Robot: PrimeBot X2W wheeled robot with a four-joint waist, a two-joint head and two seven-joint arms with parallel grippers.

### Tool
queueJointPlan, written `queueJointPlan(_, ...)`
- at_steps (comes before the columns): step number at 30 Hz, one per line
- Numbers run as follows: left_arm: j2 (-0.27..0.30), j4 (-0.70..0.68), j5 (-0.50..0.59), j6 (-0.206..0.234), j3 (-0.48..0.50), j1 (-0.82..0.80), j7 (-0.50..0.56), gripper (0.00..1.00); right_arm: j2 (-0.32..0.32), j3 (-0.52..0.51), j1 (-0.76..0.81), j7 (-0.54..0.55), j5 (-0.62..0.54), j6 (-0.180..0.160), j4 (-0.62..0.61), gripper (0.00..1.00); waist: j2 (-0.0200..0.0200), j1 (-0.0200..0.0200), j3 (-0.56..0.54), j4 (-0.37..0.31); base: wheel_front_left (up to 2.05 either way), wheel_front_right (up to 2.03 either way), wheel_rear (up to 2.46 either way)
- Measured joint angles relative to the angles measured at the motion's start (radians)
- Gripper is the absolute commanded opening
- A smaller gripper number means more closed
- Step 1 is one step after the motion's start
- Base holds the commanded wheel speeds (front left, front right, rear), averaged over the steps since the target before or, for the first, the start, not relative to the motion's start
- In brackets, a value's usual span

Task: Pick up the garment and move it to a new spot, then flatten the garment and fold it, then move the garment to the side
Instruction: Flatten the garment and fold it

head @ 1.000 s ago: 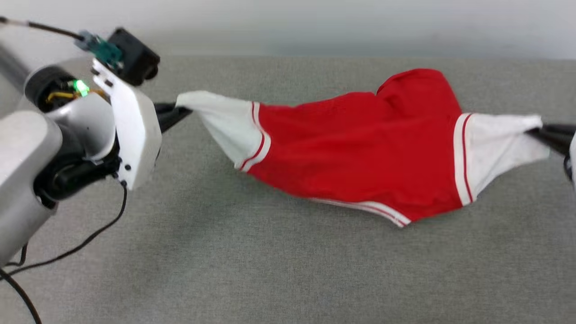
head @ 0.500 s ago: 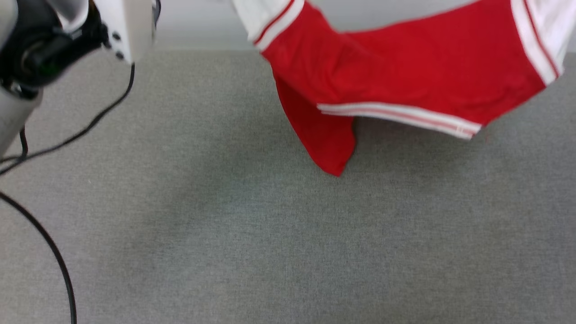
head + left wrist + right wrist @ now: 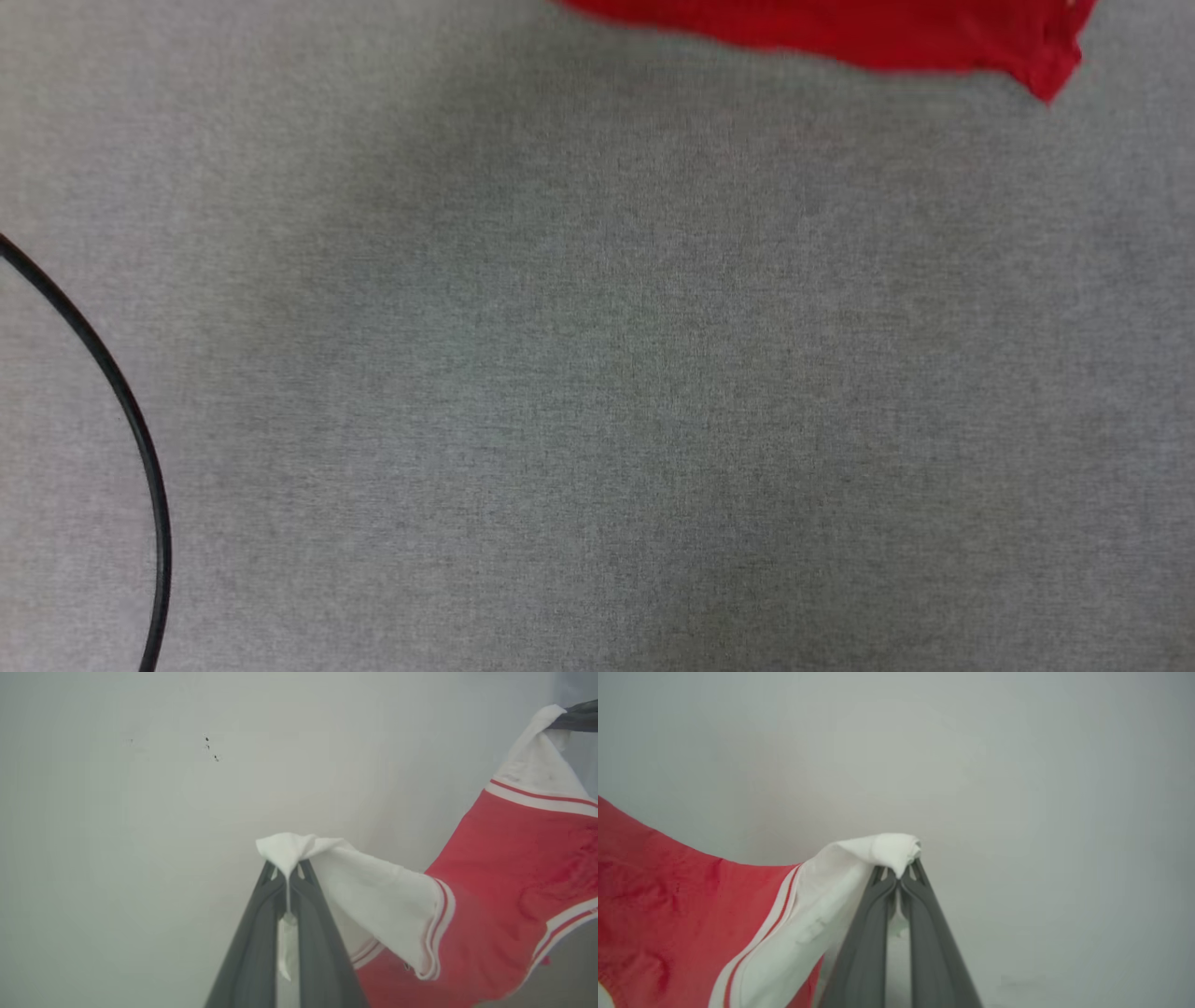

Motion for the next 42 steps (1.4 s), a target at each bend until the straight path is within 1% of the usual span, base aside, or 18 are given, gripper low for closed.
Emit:
queueJointPlan(5,-0.026,0.084,0.049,0.007,0.03,-0.12,-0.082,0.0,0.05,0.012,-0.158,-0.091,-0.068,0.0,0.115,0.0,0.0,0.0,0.068,-0.006,0.0,0.0,0.0)
queueJointPlan(9,-0.046,0.158,0.062,0.01,0.043,-0.166,-0.135,0.0,0.095,0.024,-0.246,-0.156,-0.105,0.0,0.214,0.0,0.0,0.0001,0.107,-0.008,0.0,0.0,0.0)
queueJointPlan(14,-0.063,0.226,0.067,0.007,0.035,-0.184,-0.178,0.0,0.152,0.054,-0.308,-0.216,-0.124,0.0,0.326,0.0,0.0,0.0001,0.141,-0.007,0.0,0.0,0.0)
queueJointPlan(19,-0.08,0.272,0.067,0.003,0.006,-0.151,-0.215,0.0,0.192,0.116,-0.298,-0.256,-0.102,0.0,0.402,0.0,0.0,0.0001,0.158,-0.008,0.0,0.0,0.0)
queueJointPlan(25,-0.074,0.287,0.07,0.0,-0.052,-0.035,-0.273,0.0,0.214,0.202,-0.183,-0.313,-0.041,0.0,0.447,0.0,0.0,0.0,0.138,-0.015,0.0,0.0,0.0)
queueJointPlan(28,-0.054,0.271,0.05,-0.001,-0.083,0.047,-0.294,0.0,0.219,0.242,-0.119,-0.342,0.002,0.0,0.448,0.0,0.0,0.0,0.11,-0.016,0.0,0.0,0.0)
queueJointPlan(32,-0.011,0.219,0.003,-0.002,-0.109,0.175,-0.324,0.0,0.216,0.292,-0.002,-0.375,0.067,0.0,0.439,0.0,0.0,-0.0001,0.06,-0.019,0.0,0.0,0.0)
queueJointPlan(35,0.027,0.176,-0.014,-0.002,-0.128,0.276,-0.351,0.0,0.203,0.329,0.092,-0.397,0.114,0.0,0.414,0.0,0.0,-0.0001,0.017,-0.021,0.0,0.0,0.0)
queueJointPlan(37,0.041,0.145,-0.04,-0.001,-0.134,0.362,-0.36,0.0,0.188,0.356,0.163,-0.41,0.145,0.0,0.388,0.0,0.0,-0.0001,-0.014,-0.021,0.0,0.0,0.0)
queueJointPlan(42,0.099,0.039,-0.084,0.045,-0.162,0.574,-0.376,0.0,0.137,0.411,0.346,-0.431,0.222,0.0,0.316,0.0,0.0,-0.0001,-0.095,-0.025,0.0,0.0,0.0)
